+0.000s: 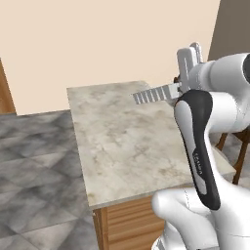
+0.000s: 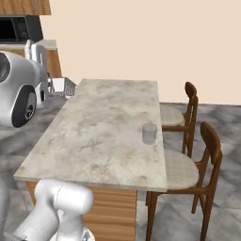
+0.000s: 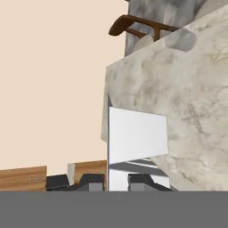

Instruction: Open the freezer door, pick up the ice cube tray from the freezer, and place it on the dining counter.

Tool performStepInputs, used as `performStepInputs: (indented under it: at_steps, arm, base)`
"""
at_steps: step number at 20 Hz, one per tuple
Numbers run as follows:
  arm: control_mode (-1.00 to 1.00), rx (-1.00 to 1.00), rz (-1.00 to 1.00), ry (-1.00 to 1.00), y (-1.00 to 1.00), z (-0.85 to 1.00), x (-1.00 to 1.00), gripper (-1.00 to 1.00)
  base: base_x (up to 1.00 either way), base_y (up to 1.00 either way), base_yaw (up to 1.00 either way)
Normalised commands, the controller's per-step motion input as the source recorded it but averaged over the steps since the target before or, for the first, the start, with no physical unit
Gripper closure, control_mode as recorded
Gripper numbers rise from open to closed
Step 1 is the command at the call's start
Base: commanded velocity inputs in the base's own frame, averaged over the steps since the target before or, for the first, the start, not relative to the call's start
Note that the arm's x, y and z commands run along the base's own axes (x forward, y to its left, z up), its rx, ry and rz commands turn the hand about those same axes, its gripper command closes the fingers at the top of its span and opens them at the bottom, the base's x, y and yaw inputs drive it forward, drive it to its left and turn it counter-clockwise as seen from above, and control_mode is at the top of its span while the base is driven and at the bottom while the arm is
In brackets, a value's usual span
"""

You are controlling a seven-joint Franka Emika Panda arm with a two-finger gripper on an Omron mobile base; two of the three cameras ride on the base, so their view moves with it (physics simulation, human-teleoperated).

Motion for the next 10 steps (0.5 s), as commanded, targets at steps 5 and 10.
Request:
performStepInputs:
  at_steps: [5, 10]
  arm:
    - [-1.00, 0.00, 0.14, 0.09, 0.00, -0.25, 0.42, 1.00]
    - [-1.00, -0.01, 0.13, 0.19, 0.00, -0.23, 0.50, 1.00]
  base:
    - [0.00, 0.00, 0.00]
    - [0.00, 0.00, 0.00]
